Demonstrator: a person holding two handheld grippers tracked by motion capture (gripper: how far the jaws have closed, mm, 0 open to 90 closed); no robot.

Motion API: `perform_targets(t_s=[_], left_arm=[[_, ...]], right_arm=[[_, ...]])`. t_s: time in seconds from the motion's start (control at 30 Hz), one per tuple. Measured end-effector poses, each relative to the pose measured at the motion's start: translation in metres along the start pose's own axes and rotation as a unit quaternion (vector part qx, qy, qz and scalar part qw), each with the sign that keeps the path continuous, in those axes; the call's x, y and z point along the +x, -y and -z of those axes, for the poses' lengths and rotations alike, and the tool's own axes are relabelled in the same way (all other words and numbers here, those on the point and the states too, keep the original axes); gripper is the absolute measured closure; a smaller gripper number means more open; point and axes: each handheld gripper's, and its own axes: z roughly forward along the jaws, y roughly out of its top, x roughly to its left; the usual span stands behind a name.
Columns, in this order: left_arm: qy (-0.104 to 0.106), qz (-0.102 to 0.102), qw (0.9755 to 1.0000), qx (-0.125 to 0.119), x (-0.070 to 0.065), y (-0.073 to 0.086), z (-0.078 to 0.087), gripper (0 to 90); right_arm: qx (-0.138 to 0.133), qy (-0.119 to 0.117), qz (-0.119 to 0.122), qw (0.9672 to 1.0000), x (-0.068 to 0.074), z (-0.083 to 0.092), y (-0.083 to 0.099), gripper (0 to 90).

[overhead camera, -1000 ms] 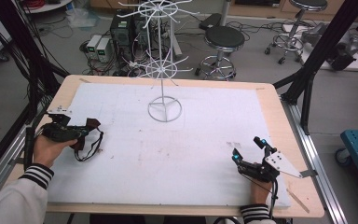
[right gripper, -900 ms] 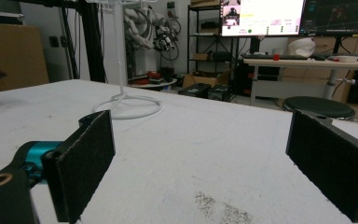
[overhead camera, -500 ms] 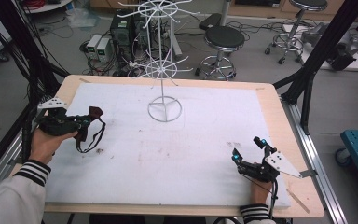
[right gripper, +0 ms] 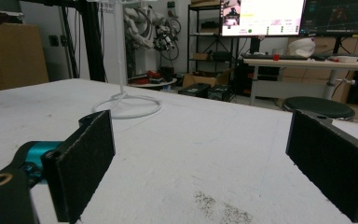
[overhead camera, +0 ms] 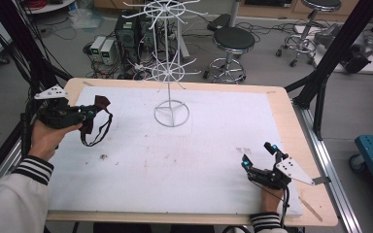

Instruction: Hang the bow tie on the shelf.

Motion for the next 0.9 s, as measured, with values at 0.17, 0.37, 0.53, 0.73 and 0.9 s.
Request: perform_targets(t_s=[0.17,0.37,0.53,0.73,0.9], left_arm=[[0.003,-0.014,0.9999,-0.007,-0.006,-0.014,-0.002,77.4],[0.004,-0.023,0.9996,-0.018,-0.012,-0.029,-0.003,77.4],[0.005,-0.031,0.9991,-0.028,-0.015,-0.041,-0.003,77.4],[0.009,-0.037,0.9986,-0.037,-0.02,-0.058,-0.008,77.4],[0.018,-0.045,0.9978,-0.045,-0.021,-0.069,-0.014,77.4]], right_arm=[[0.001,0.0,0.001,1.0,0.0,0.0,0.0,7.3],[0.0,0.0,0.0,1.0,0.0,0.0,0.0,7.3],[0.001,0.0,0.0,1.0,0.0,0.0,0.0,7.3],[0.0,0.0,0.0,1.0,0.0,0.0,0.0,7.3],[0.001,0.0,0.001,1.0,0.0,0.0,0.0,7.3]])
